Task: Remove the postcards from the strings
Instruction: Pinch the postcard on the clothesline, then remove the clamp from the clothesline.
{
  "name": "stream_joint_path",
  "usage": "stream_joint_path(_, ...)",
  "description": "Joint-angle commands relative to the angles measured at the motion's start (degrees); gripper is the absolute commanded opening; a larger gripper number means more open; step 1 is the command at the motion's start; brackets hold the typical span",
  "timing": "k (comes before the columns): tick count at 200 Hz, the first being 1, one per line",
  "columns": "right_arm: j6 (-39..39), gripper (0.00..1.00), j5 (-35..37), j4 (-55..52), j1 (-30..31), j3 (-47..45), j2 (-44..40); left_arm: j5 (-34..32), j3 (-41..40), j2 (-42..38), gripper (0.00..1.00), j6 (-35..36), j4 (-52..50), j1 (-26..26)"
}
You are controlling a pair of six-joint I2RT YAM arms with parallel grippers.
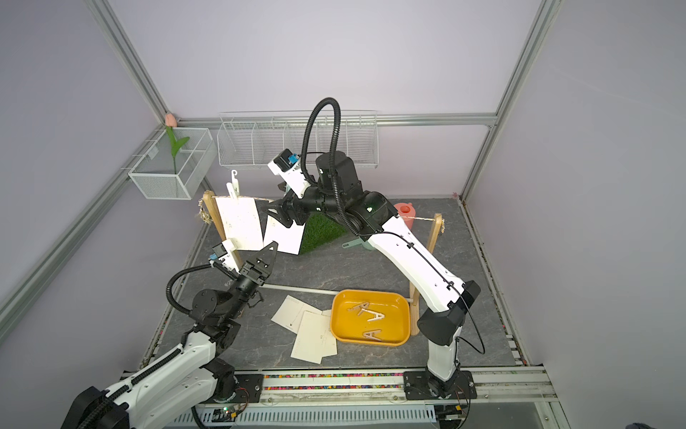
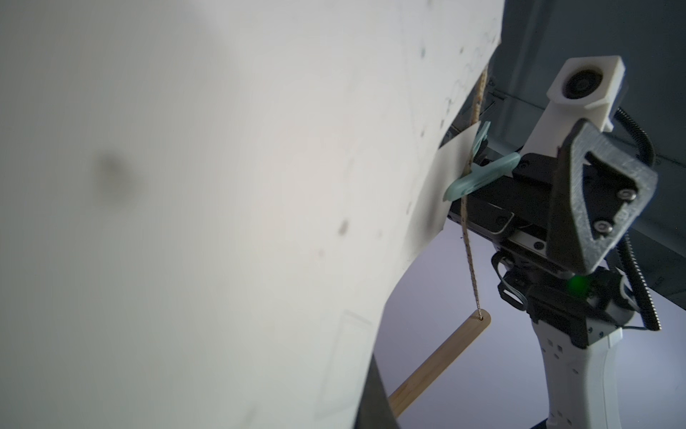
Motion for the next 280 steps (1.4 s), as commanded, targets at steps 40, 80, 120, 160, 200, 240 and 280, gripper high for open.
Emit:
stream_joint_path(40, 0.6, 0.67, -1.9, 2.3, -1.0, -2.8, -4.0, 0.0, 0.0, 0.1, 0.0, -1.0, 0.8, 0.2)
stream_joint_path(80, 0.6, 0.55, -2.5, 2.5, -1.0, -2.9, -3.9, 0.2, 0.1, 0.4, 0.0, -1.2, 0.5, 0.2)
stream_joint_path(120, 0.6, 0.42, -3.0, 2.7, -1.0, -2.8, -4.2, 0.3, 0.0, 0.7, 0.0, -1.4, 0.1, 0.1)
stream_joint_path(160, 0.2, 0.3, -3.0, 2.9, -1.0, -2.6, -4.6, 1.1, 0.1, 1.0, 0.0, -1.5, -0.1, 0.1)
stream_joint_path(200, -0.7, 0.28, -2.0, 2.7, -1.0, -1.2, -4.9, 3.2, 0.0, 1.0, 0.0, -1.4, -1.4, 0.1)
stream_joint_path(240, -2.1, 0.28, 1.4, 3.2, -1.0, 0.6, -6.1, 8.4, 0.0, 0.9, 0.0, -0.5, -3.6, 0.0)
stream_joint_path(280, -3.9, 0.28, 6.3, 5.8, -1.0, -1.9, -10.4, 12.3, 0.3, -4.2, 0.0, 3.7, -15.1, -0.4)
